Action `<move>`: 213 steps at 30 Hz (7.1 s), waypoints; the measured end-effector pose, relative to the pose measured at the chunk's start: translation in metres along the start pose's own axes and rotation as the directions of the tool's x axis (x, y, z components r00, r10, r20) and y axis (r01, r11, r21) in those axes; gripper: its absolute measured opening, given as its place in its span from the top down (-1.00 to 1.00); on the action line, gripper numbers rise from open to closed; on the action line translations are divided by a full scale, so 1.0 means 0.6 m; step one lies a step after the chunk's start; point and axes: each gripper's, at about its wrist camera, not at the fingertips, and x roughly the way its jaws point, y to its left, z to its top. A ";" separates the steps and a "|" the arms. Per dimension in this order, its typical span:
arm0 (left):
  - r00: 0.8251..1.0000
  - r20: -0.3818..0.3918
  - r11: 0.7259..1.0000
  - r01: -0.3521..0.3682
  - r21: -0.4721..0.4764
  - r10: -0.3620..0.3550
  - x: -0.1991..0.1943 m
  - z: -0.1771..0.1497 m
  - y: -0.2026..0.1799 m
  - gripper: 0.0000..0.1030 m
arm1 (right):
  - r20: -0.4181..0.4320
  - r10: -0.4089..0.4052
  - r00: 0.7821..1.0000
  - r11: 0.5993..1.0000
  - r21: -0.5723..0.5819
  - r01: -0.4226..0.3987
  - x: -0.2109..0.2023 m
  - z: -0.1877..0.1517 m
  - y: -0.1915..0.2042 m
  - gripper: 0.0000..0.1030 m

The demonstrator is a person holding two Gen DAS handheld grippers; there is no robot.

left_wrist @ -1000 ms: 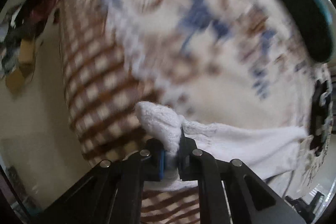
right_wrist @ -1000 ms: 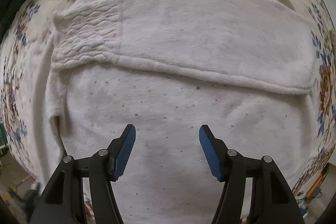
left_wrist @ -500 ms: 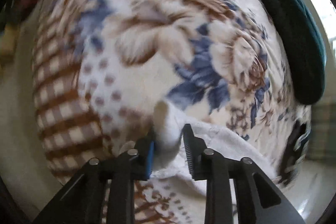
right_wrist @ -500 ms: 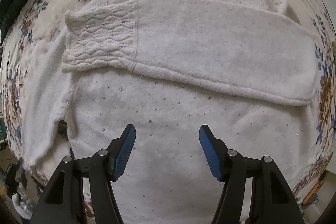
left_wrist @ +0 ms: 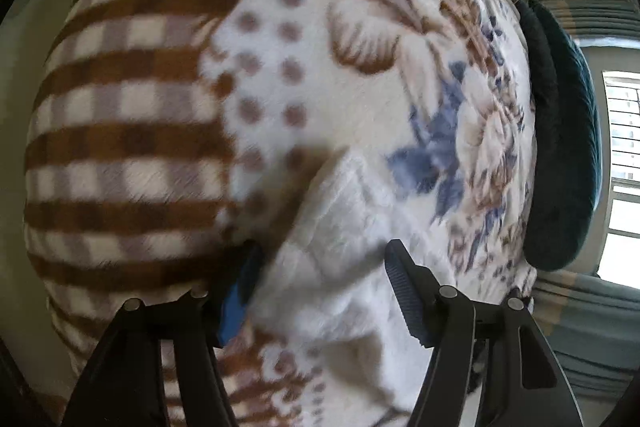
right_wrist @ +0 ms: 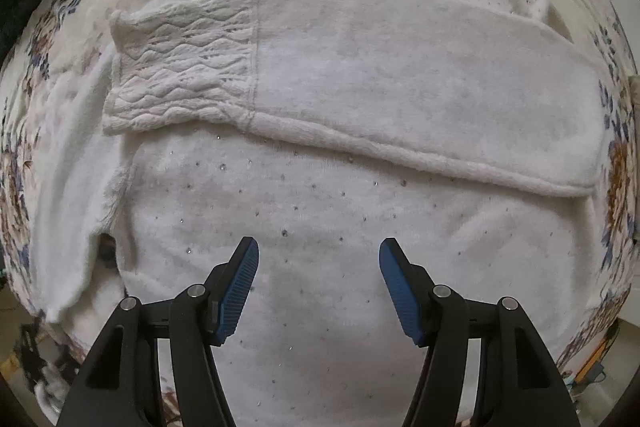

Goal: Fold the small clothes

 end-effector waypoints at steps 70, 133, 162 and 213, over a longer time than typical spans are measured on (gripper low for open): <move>0.961 0.195 0.353 -0.254 0.900 0.194 0.216 -0.621 -0.507 -0.92 | 0.173 0.031 0.984 0.975 0.212 -0.068 -0.103 0.175 -0.508 0.80; 0.794 -0.067 -0.057 0.126 0.990 0.604 0.177 -1.423 -0.081 -0.10 | -0.154 0.503 0.850 0.862 0.023 -0.506 -0.037 0.258 -0.752 0.09; 0.969 -0.088 0.612 -0.074 0.788 0.230 -0.074 -0.862 -0.154 0.87 | -0.075 0.466 0.882 0.851 -0.234 -0.470 -0.273 0.331 -0.196 0.88; 0.932 -0.333 0.515 0.217 0.829 0.143 0.342 -0.533 -0.575 0.90 | 0.115 0.462 0.880 0.884 0.028 -0.468 -0.058 0.413 -0.189 0.83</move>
